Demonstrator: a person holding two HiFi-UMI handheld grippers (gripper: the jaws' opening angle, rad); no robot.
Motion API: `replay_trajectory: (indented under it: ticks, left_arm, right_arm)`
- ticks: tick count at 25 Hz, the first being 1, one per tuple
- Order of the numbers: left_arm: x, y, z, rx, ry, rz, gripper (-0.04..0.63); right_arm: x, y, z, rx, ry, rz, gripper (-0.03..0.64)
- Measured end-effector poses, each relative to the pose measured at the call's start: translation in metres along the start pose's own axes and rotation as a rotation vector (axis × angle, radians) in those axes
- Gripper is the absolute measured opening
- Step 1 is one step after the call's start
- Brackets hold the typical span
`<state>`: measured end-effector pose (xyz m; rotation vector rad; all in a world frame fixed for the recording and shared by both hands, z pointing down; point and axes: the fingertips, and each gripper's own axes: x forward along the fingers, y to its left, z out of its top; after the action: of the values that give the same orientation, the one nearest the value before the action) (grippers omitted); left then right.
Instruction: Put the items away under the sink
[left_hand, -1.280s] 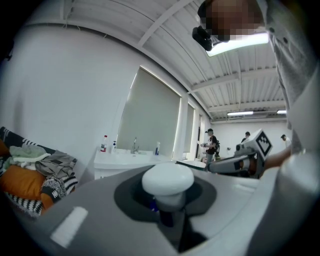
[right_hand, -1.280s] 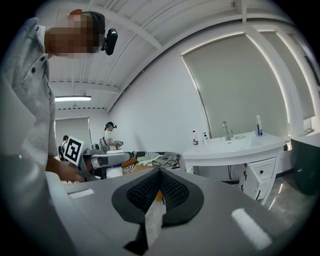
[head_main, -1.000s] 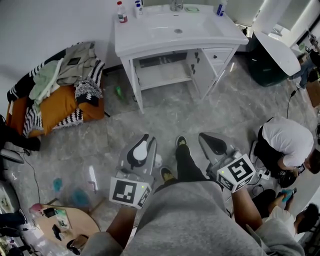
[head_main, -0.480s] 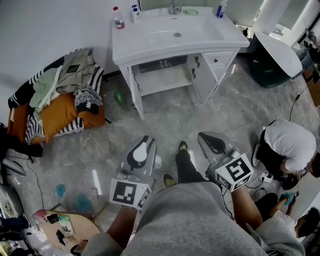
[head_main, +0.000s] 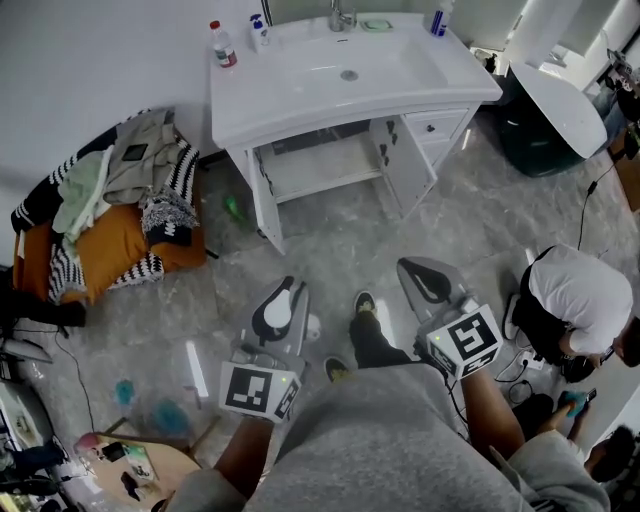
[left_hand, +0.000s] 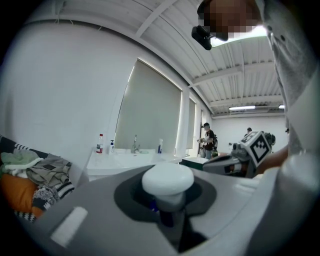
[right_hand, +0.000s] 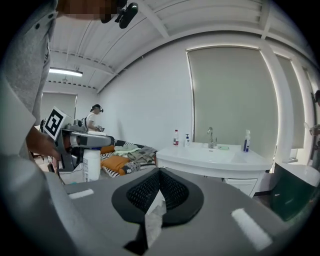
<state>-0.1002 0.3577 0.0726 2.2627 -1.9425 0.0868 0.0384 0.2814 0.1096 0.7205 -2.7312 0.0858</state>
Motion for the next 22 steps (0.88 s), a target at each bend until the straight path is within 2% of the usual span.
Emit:
replay_trajectory:
  ticks: [6,12,22]
  left_arm:
    - [0.046,0.012,0.012,-0.001,0.010,0.005,0.077]
    - [0.083,0.018,0.020,-0.002,0.022,0.012,0.077]
    - [0.140,0.018,0.026,-0.005,0.048,0.027,0.077]
  right_arm:
    - [0.027,-0.041,0.012,-0.002,-0.002,-0.012,-0.002]
    - [0.044,-0.078,0.022,0.083,-0.036,0.006,-0.002]
    - [0.066,-0.142,0.028,0.119,-0.050,-0.020,-0.002]
